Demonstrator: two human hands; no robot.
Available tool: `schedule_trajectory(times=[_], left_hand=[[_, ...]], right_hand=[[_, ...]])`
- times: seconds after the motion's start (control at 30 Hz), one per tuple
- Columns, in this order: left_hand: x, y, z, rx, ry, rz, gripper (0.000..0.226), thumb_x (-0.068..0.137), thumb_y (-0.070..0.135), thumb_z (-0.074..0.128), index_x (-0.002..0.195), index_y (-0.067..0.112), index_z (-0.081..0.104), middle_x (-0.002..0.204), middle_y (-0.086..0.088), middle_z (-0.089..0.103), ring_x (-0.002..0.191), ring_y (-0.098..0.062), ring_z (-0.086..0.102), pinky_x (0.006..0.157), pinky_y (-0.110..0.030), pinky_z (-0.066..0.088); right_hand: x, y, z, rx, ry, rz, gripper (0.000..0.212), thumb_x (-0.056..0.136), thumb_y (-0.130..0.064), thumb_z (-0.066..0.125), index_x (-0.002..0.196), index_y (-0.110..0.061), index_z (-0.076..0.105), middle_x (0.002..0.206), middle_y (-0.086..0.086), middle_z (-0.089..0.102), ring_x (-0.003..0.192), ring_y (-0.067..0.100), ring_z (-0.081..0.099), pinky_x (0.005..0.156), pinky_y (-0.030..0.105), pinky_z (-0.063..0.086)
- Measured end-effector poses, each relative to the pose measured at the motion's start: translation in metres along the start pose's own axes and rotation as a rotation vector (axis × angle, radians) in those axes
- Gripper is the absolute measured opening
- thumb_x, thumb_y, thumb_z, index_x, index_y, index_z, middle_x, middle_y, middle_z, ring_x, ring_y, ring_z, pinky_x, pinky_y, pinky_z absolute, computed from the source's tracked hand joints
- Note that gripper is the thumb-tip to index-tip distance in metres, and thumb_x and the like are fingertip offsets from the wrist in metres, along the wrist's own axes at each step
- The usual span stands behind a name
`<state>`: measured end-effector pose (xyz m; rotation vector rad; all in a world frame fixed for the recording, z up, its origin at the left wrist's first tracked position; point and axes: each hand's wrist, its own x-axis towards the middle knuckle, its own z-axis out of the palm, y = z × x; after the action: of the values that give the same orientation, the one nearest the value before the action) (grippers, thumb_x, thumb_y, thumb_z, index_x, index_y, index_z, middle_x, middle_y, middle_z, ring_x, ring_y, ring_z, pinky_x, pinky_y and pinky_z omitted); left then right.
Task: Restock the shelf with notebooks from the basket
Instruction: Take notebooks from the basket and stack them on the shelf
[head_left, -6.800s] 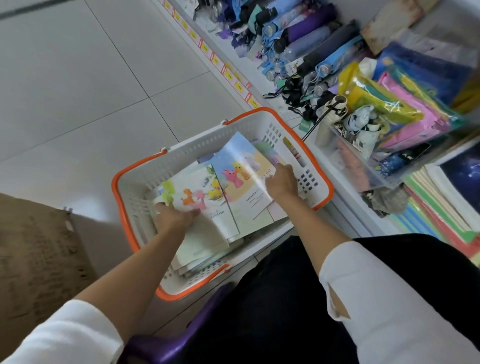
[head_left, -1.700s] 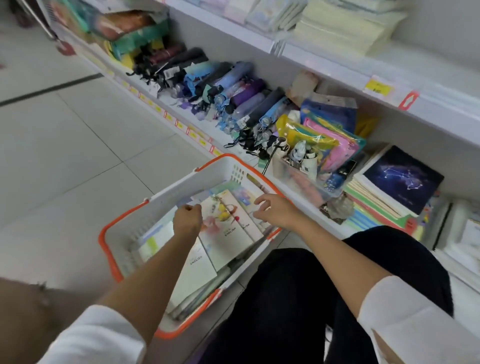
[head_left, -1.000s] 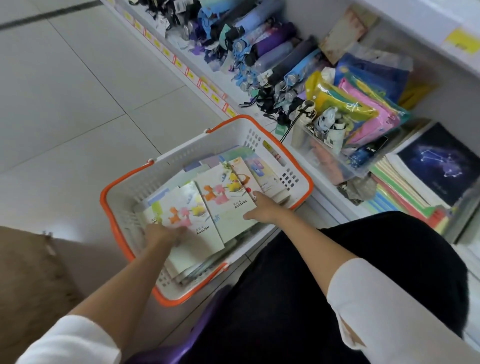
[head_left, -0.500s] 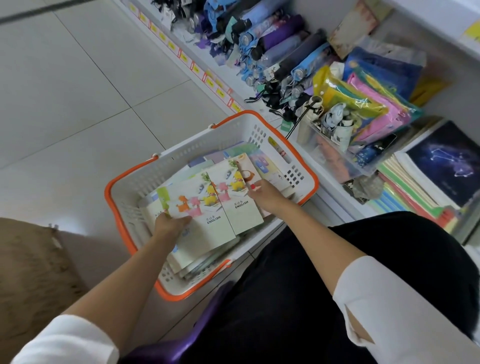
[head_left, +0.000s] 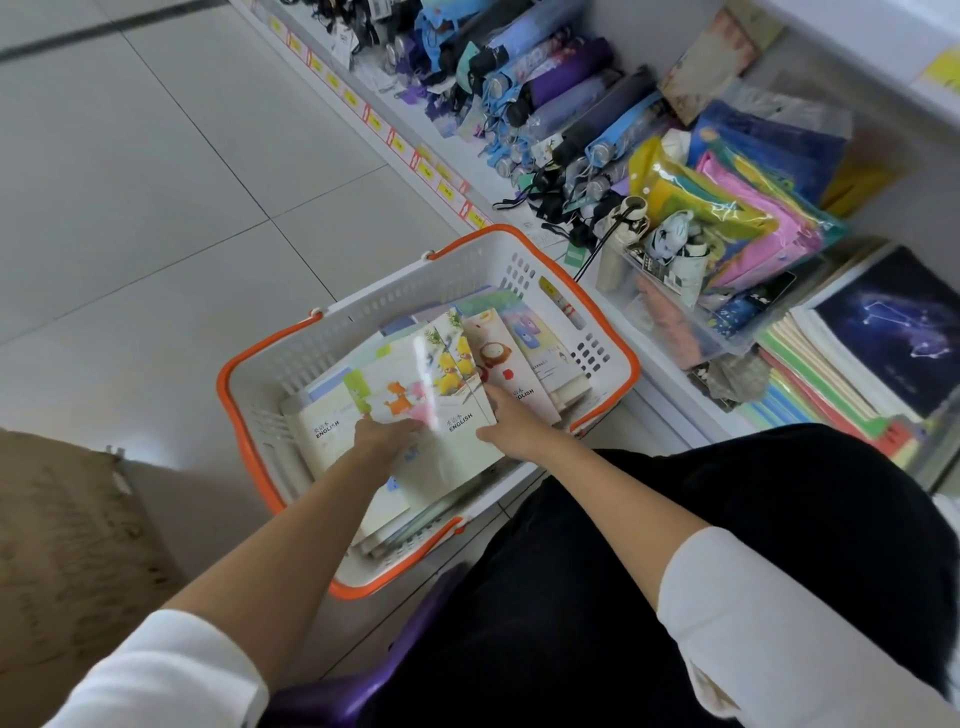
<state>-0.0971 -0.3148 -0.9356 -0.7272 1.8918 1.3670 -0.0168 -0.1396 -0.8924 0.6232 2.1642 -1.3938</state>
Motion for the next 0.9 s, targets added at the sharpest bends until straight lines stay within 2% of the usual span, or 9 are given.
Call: schedule_trajectory(times=[0.13, 0.27, 0.37, 0.47, 0.53, 0.63, 0.7, 0.8, 0.9], left_hand=[[-0.007, 0.014, 0.007, -0.028, -0.048, 0.031, 0.044, 0.077, 0.025, 0.080, 0.105, 0.002, 0.055, 0.094, -0.014, 0.063, 0.077, -0.026, 0.060, 0.074, -0.035, 0.051], [-0.025, 0.039, 0.026, -0.097, -0.059, 0.112, 0.050, 0.079, 0.026, 0.078, 0.116, 0.001, 0.055, 0.107, -0.017, 0.064, 0.085, -0.028, 0.060, 0.082, -0.039, 0.054], [-0.047, 0.060, 0.047, -0.105, -0.071, 0.161, 0.051, 0.080, 0.025, 0.077, 0.117, -0.002, 0.054, 0.110, -0.021, 0.063, 0.086, -0.028, 0.059, 0.078, -0.038, 0.051], [-0.072, 0.079, 0.069, -0.134, -0.107, 0.242, 0.052, 0.081, 0.022, 0.076, 0.122, 0.001, 0.055, 0.118, -0.021, 0.063, 0.087, -0.027, 0.060, 0.078, -0.038, 0.052], [-0.091, 0.090, 0.084, -0.121, -0.105, 0.293, 0.055, 0.079, 0.023, 0.076, 0.125, 0.004, 0.053, 0.119, -0.018, 0.063, 0.094, -0.030, 0.063, 0.083, -0.040, 0.055], [-0.124, 0.101, 0.109, -0.103, -0.117, 0.378, 0.052, 0.078, 0.029, 0.076, 0.121, 0.006, 0.058, 0.116, -0.011, 0.065, 0.099, -0.031, 0.063, 0.089, -0.041, 0.053], [-0.148, 0.108, 0.127, -0.076, -0.159, 0.419, 0.056, 0.077, 0.034, 0.076, 0.122, 0.005, 0.058, 0.117, -0.011, 0.064, 0.103, -0.032, 0.062, 0.091, -0.042, 0.052], [-0.189, 0.123, 0.159, -0.037, -0.212, 0.518, 0.065, 0.078, 0.039, 0.075, 0.128, 0.004, 0.053, 0.123, -0.012, 0.062, 0.110, -0.031, 0.060, 0.095, -0.044, 0.051], [-0.231, 0.143, 0.191, -0.011, -0.253, 0.645, 0.064, 0.077, 0.044, 0.075, 0.127, 0.008, 0.056, 0.124, -0.009, 0.063, 0.111, -0.030, 0.060, 0.092, -0.037, 0.050]], right_hand=[[-0.005, -0.014, -0.025, 0.121, 0.062, -0.035, 0.058, 0.091, 0.003, 0.049, 0.143, -0.021, 0.042, 0.136, 0.003, 0.056, 0.123, 0.021, 0.053, 0.102, 0.042, 0.046], [-0.022, -0.025, -0.045, 0.100, 0.158, -0.102, 0.051, 0.094, -0.002, 0.040, 0.141, -0.022, 0.046, 0.131, 0.002, 0.060, 0.113, 0.023, 0.059, 0.095, 0.037, 0.050], [-0.039, -0.023, -0.061, 0.117, 0.231, -0.110, 0.043, 0.100, -0.012, 0.035, 0.140, -0.022, 0.044, 0.123, 0.001, 0.059, 0.112, 0.029, 0.059, 0.085, 0.043, 0.056], [-0.061, -0.020, -0.081, 0.183, 0.307, -0.146, 0.040, 0.101, -0.014, 0.041, 0.141, -0.018, 0.044, 0.120, -0.008, 0.055, 0.114, 0.017, 0.056, 0.061, 0.008, 0.050], [-0.078, -0.020, -0.095, 0.221, 0.353, -0.188, 0.044, 0.097, -0.003, 0.046, 0.140, -0.012, 0.046, 0.127, -0.005, 0.056, 0.116, 0.013, 0.053, 0.069, 0.004, 0.046], [-0.110, -0.017, -0.118, 0.298, 0.412, -0.232, 0.050, 0.091, 0.010, 0.047, 0.137, -0.011, 0.049, 0.124, -0.002, 0.061, 0.116, 0.013, 0.059, 0.087, 0.019, 0.049], [-0.135, -0.013, -0.134, 0.334, 0.473, -0.255, 0.055, 0.091, 0.012, 0.047, 0.140, -0.013, 0.047, 0.118, -0.008, 0.062, 0.105, 0.002, 0.062, 0.081, 0.016, 0.050], [-0.171, -0.007, -0.160, 0.449, 0.564, -0.237, 0.055, 0.093, 0.007, 0.044, 0.138, -0.024, 0.048, 0.128, 0.004, 0.062, 0.108, 0.022, 0.063, 0.086, 0.038, 0.055], [-0.208, -0.006, -0.189, 0.512, 0.701, -0.267, 0.052, 0.095, 0.003, 0.043, 0.134, -0.030, 0.049, 0.127, 0.002, 0.061, 0.108, 0.024, 0.062, 0.074, 0.032, 0.057]])
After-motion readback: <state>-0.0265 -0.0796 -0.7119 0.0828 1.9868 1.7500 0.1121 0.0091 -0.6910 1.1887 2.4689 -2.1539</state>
